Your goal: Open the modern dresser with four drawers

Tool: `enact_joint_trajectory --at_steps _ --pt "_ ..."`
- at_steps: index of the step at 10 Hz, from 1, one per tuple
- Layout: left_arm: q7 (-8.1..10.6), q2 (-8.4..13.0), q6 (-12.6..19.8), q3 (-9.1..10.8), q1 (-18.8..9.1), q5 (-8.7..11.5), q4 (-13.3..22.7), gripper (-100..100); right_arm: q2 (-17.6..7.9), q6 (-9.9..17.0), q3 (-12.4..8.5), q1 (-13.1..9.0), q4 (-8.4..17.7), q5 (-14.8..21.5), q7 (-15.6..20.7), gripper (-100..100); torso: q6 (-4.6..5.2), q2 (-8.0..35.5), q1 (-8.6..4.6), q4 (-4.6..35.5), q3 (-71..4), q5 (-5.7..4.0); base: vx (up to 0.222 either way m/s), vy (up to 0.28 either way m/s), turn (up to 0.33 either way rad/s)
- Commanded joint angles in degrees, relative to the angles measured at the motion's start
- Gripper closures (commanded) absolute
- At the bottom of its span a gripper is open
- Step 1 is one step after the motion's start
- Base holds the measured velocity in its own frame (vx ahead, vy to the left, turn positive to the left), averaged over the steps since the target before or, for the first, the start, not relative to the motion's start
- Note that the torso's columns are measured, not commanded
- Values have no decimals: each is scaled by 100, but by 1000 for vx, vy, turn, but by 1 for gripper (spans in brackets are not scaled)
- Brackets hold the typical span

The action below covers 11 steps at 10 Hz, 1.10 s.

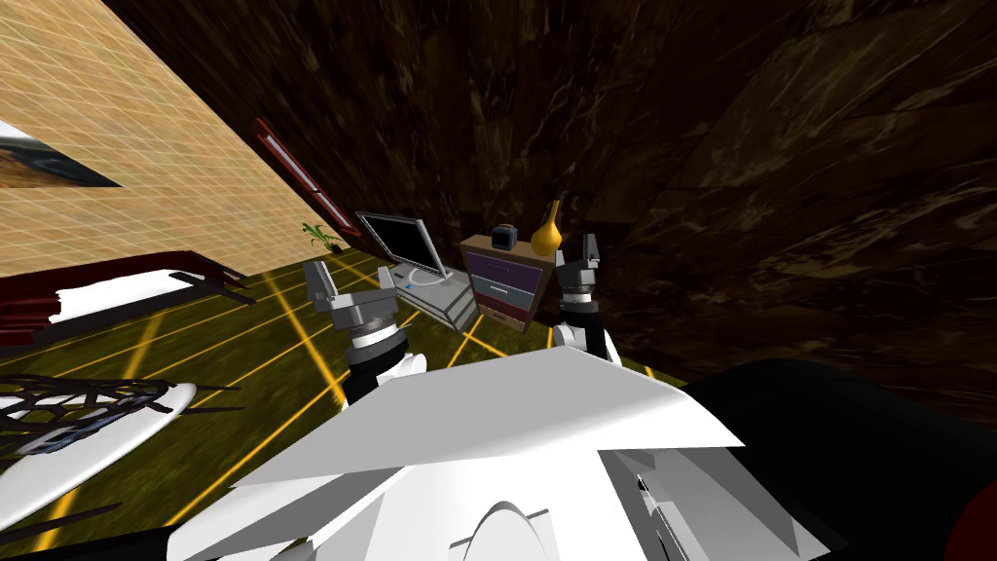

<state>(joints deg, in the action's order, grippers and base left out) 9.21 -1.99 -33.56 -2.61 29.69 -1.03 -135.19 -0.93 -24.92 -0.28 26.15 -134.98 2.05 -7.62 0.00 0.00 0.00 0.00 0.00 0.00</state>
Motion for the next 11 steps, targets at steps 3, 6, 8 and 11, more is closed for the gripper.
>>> enact_joint_trajectory --at_steps 3,6,8,11 --pt "0 0 0 0 0 0 -1 0 0 0 0 0 -1 0 0 0 0 1003 0 1006 -2014 0 0 0 0" --pt "0 0 0 0 0 0 -1 0 0 0 0 0 -1 0 0 0 0 2269 0 2268 -4536 0 0 0 0" --pt "0 0 0 0 0 0 -2 0 0 -1 0 0 -2 0 0 0 0 3116 0 3114 -6227 0 0 0 0" --pt "0 0 0 -1 0 0 1 0 -340 256 50 -69 337 269 61 -100 -2 4157 14 4149 -8312 3 -8 41 50"
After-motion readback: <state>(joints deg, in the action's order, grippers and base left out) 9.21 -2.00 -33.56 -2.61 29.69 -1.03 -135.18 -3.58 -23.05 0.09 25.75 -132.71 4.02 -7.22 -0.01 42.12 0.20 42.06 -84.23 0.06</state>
